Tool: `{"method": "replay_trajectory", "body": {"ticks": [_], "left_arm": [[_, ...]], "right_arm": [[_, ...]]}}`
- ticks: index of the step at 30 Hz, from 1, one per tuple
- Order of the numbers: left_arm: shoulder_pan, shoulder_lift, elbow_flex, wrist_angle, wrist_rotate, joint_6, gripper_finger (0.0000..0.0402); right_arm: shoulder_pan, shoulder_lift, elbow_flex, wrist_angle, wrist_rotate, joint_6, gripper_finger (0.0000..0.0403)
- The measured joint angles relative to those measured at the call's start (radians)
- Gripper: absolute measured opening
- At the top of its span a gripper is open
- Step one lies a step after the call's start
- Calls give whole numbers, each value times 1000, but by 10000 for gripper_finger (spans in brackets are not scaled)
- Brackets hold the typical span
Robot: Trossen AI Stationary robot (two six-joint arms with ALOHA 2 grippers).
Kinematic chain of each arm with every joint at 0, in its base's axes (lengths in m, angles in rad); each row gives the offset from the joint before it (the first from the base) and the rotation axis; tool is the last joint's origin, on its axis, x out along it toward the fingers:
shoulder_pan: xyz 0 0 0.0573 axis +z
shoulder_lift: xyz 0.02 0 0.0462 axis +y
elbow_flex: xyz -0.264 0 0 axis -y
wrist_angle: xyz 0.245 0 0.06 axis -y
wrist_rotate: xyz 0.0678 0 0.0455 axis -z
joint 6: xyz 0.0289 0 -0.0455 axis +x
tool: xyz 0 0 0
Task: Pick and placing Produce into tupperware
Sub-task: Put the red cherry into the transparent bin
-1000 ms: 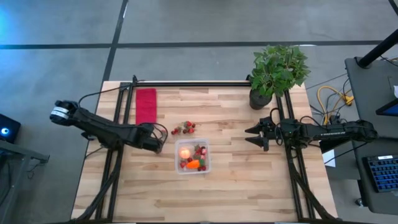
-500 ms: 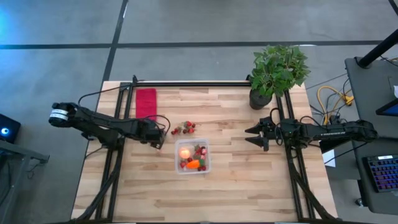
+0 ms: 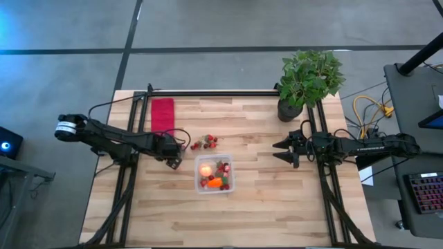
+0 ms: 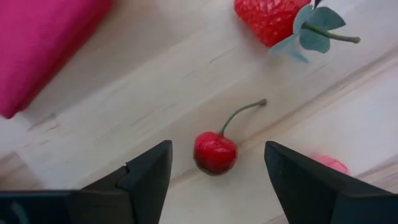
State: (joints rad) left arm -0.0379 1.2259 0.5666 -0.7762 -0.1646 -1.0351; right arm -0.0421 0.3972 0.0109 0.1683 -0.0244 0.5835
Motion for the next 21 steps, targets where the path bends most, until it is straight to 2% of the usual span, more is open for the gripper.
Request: {"method": "replay_trajectory", "body": {"ticks": [11, 21], "left_arm": [[4, 21, -11, 16, 3, 9, 149], [4, 27, -11, 16, 4, 28, 105]], "right_arm": [[0, 0, 0, 0, 0, 0, 295], [0, 0, 0, 0, 0, 0, 289]]}}
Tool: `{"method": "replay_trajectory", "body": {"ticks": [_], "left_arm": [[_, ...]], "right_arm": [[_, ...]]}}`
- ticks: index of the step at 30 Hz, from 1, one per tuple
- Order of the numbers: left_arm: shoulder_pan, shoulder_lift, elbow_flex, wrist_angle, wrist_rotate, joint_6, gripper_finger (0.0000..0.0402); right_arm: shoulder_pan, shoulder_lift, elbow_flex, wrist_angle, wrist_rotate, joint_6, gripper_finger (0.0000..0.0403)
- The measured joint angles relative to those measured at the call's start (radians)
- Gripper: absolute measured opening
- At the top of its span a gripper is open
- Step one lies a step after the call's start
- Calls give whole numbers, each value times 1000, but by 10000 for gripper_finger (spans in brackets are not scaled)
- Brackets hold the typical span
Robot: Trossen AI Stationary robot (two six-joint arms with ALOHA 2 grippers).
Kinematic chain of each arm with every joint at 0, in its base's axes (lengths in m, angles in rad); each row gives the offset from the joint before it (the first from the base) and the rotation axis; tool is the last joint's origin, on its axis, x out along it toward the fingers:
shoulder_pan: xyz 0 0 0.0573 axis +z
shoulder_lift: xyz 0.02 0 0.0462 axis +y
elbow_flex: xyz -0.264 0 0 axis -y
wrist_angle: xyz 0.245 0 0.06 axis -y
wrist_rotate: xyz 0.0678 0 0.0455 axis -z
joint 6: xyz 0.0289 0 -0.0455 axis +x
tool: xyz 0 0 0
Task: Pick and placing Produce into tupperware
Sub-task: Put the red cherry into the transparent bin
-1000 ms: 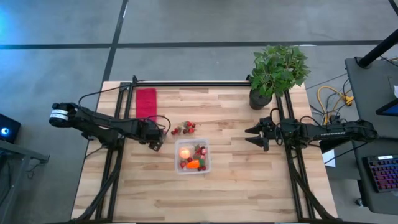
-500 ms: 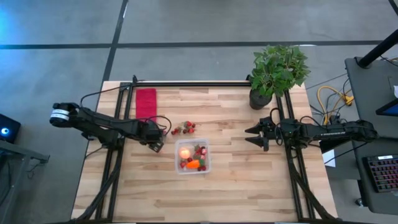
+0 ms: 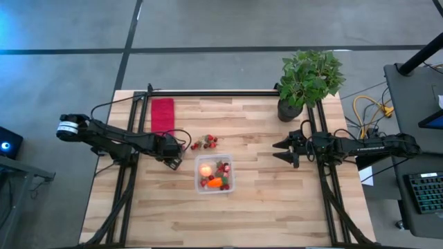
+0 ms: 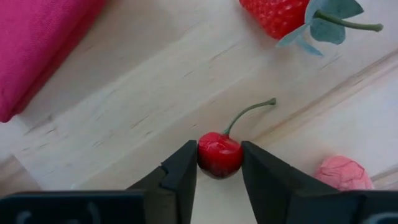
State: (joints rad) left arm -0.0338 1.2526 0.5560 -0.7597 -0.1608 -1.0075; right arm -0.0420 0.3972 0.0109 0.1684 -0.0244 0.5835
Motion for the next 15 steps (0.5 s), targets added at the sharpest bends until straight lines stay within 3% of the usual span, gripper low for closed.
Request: {"method": "replay_trajectory", "body": {"ticks": [10, 15], "left_arm": [[-5, -39, 68, 9, 30, 12, 87], [-56, -116, 191, 147, 46, 162, 86]], "right_arm": [[0, 0, 0, 0, 0, 0, 292], [0, 0, 0, 0, 0, 0, 288]]}}
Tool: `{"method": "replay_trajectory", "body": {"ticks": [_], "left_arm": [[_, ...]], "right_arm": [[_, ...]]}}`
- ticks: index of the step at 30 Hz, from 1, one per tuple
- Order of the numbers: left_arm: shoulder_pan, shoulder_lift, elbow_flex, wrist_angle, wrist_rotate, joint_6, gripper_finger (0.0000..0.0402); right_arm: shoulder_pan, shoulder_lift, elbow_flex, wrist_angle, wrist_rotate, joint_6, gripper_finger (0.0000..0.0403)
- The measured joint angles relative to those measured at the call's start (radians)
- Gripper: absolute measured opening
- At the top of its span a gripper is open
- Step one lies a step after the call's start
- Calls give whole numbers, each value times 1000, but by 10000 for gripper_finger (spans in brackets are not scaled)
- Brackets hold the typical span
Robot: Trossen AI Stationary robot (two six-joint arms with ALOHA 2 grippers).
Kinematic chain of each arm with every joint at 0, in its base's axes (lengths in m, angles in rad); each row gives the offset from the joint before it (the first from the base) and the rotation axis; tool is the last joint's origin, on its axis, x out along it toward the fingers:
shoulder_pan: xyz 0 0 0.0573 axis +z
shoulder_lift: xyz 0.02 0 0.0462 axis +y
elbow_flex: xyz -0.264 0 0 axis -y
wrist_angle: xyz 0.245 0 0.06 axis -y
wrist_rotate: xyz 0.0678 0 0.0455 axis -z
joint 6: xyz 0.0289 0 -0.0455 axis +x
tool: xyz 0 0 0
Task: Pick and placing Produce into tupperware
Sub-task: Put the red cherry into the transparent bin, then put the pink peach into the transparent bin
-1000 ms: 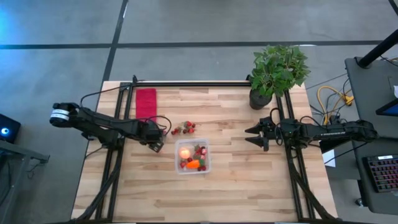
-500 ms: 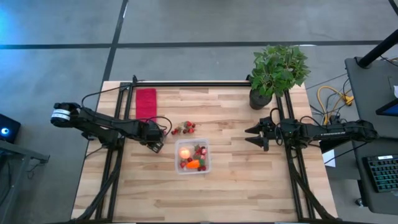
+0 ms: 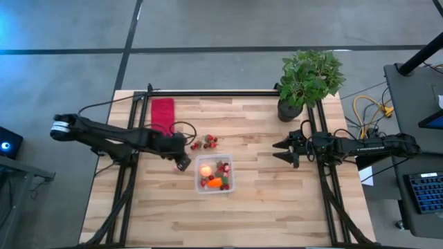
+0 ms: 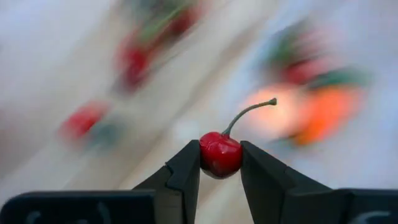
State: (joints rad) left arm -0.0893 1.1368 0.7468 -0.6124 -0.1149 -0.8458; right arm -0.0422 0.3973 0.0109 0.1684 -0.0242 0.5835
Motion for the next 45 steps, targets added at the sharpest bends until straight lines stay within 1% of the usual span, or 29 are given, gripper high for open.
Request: {"method": "replay_trajectory", "body": {"ticks": [3, 5, 8, 9, 10, 11, 13, 14, 15, 17, 20, 22, 24, 26, 28, 30, 32, 35, 38, 42, 45], "left_arm": [[-32, -28, 48, 197, 1, 94, 86], [-33, -21, 61, 292, 8, 124, 86], [-27, 46, 76, 320, 19, 141, 92], [-26, 80, 77, 317, 41, 145, 94], [-26, 116, 77, 327, 83, 146, 97], [-27, 152, 77, 358, 148, 145, 99], [-36, 221, 77, 458, 279, 146, 103], [-42, 252, 78, 517, 326, 146, 104], [-48, 280, 79, 568, 349, 146, 104], [-54, 327, 86, 624, 349, 145, 104], [-52, 364, 121, 621, 341, 146, 105], [-52, 366, 136, 619, 341, 157, 105], [-52, 353, 149, 591, 341, 194, 111], [-53, 331, 159, 542, 312, 238, 126], [-52, 296, 158, 461, 251, 294, 148], [-52, 265, 156, 398, 172, 311, 175], [-52, 232, 145, 329, 137, 316, 203], [-50, 186, 142, 275, 131, 376, 234], [-51, 120, 143, 145, 118, 412, 244], [-50, 45, 116, -104, 55, 407, 246], [-50, 23, 85, -254, 53, 368, 246]], "right_arm": [[0, 0, 0, 0, 0, 0, 291], [0, 0, 0, 0, 0, 0, 293], [0, 0, 0, 0, 0, 0, 295], [0, 0, 0, 0, 0, 0, 294], [0, 0, 0, 0, 0, 0, 293], [0, 0, 0, 0, 0, 0, 292], [0, 0, 0, 0, 0, 0, 289], [0, 0, 0, 0, 0, 0, 289], [0, 0, 0, 0, 0, 0, 288], [0, 0, 0, 0, 0, 0, 288], [0, 0, 0, 0, 0, 0, 292], [0, 0, 0, 0, 0, 0, 294], [0, 0, 0, 0, 0, 0, 295], [0, 0, 0, 0, 0, 0, 293], [0, 0, 0, 0, 0, 0, 291], [0, 0, 0, 0, 0, 0, 288], [0, 0, 0, 0, 0, 0, 288], [0, 0, 0, 0, 0, 0, 291], [0, 0, 0, 0, 0, 0, 294], [0, 0, 0, 0, 0, 0, 293], [0, 0, 0, 0, 0, 0, 289]]}}
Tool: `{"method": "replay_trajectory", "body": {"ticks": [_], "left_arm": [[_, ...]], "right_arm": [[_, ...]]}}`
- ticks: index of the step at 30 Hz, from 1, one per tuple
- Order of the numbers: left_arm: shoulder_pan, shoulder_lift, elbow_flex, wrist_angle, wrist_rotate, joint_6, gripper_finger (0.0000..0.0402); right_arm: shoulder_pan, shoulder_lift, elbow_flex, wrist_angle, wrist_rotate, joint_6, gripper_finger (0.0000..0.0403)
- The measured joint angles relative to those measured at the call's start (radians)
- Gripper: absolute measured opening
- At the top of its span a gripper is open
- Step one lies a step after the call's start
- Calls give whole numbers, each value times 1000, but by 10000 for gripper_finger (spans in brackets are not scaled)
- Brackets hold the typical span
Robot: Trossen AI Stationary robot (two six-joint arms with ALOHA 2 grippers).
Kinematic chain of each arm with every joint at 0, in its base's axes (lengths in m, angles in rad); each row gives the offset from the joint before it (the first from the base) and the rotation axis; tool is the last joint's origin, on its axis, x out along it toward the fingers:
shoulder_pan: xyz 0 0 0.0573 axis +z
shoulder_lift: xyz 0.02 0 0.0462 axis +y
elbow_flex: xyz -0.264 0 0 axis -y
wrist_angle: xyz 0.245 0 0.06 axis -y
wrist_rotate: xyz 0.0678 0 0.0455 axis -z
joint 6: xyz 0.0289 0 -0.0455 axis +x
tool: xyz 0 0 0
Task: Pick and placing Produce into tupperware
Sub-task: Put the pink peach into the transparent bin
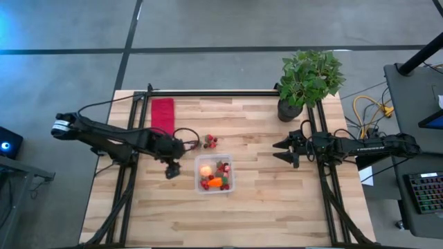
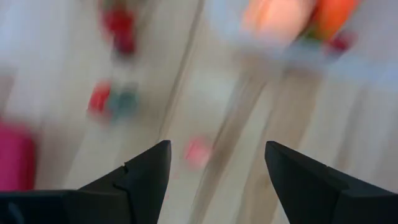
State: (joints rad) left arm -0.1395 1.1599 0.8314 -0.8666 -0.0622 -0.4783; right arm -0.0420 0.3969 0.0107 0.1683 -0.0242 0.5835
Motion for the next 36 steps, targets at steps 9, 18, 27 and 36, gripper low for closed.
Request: {"method": "replay_trajectory", "body": {"ticks": [9, 18, 27, 36], "left_arm": [[1, 75, -108, -16, -75, -239, 246], [-1, 227, -99, 37, -62, -252, 246], [-5, 254, -46, 47, -43, -383, 246], [-5, 281, -9, 135, -44, -485, 246]], "right_arm": [[0, 0, 0, 0, 0, 0, 294], [0, 0, 0, 0, 0, 0, 288], [0, 0, 0, 0, 0, 0, 295], [0, 0, 0, 0, 0, 0, 288]]}}
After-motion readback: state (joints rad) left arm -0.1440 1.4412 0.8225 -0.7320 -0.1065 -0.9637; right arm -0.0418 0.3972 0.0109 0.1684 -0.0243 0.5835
